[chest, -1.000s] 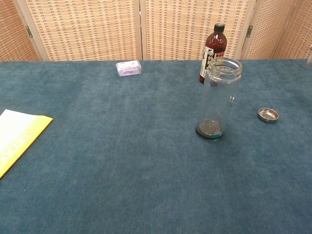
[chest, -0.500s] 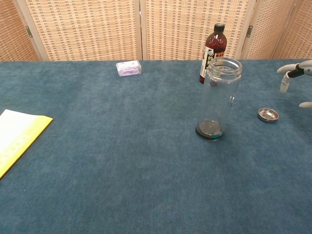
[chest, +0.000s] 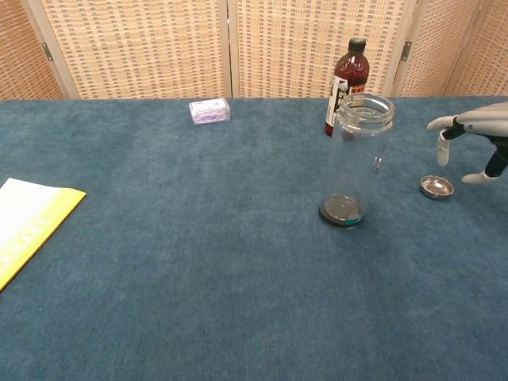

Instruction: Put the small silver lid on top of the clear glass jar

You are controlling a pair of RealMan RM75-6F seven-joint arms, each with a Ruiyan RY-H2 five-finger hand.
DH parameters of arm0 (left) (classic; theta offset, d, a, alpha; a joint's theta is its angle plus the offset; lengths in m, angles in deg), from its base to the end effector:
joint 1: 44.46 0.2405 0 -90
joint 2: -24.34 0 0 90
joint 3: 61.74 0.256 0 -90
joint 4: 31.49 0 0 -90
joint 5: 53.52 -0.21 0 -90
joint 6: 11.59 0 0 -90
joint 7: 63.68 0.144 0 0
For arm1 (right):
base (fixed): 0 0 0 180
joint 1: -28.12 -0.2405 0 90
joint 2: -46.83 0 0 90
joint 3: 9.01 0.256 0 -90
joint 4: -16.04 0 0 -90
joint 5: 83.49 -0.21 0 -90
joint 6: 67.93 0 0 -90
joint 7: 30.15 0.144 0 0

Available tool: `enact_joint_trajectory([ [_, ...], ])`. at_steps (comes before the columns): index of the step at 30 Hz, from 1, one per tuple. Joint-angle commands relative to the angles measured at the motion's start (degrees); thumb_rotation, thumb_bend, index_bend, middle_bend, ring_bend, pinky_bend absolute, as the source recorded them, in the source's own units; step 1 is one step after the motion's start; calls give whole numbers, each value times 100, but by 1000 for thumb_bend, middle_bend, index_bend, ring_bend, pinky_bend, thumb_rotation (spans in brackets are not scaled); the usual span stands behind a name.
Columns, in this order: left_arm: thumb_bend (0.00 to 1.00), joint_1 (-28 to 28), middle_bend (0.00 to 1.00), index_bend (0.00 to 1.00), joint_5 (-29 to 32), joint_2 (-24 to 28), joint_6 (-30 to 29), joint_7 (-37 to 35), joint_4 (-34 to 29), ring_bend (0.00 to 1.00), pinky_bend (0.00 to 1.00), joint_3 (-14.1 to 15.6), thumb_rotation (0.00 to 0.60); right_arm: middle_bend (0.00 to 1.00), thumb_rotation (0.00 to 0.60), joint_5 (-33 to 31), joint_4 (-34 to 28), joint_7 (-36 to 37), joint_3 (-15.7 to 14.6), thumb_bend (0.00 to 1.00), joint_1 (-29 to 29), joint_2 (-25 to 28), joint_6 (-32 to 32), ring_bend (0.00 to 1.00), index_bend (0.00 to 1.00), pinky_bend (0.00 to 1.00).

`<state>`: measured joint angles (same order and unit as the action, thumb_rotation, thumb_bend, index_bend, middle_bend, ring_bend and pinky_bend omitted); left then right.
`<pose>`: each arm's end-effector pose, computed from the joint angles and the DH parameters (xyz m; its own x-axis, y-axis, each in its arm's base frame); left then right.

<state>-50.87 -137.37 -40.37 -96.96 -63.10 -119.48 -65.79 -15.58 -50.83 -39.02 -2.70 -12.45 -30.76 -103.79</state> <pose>-0.3225 0.1952 0.1696 0.4581 -0.0406 0.8880 0.8888 0.0101 -0.4581 -0.2810 -0.3845 0.0582 0.6461 -0.4075 0.6453 -0.7584 -0.2479 0.6028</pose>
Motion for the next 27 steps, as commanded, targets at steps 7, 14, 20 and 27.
enact_joint_trajectory([
  [7,349,28,77,0,-31,31,-58,-43,-20,0,110,-3,600,0,600,-13,326,-12,-57,337,-131,-284,93,0,429,0],
  [14,350,44,77,0,-45,49,-86,-92,-9,0,110,-9,600,0,600,69,500,40,-86,353,-190,-434,77,0,482,0],
  [20,350,74,77,0,-116,55,-163,-94,-18,0,110,9,600,0,600,120,744,159,-96,353,-245,-576,136,0,506,0],
  [27,349,94,77,0,-83,63,-192,-107,4,0,110,-18,600,0,600,235,1034,347,-116,354,-308,-746,208,0,523,0],
])
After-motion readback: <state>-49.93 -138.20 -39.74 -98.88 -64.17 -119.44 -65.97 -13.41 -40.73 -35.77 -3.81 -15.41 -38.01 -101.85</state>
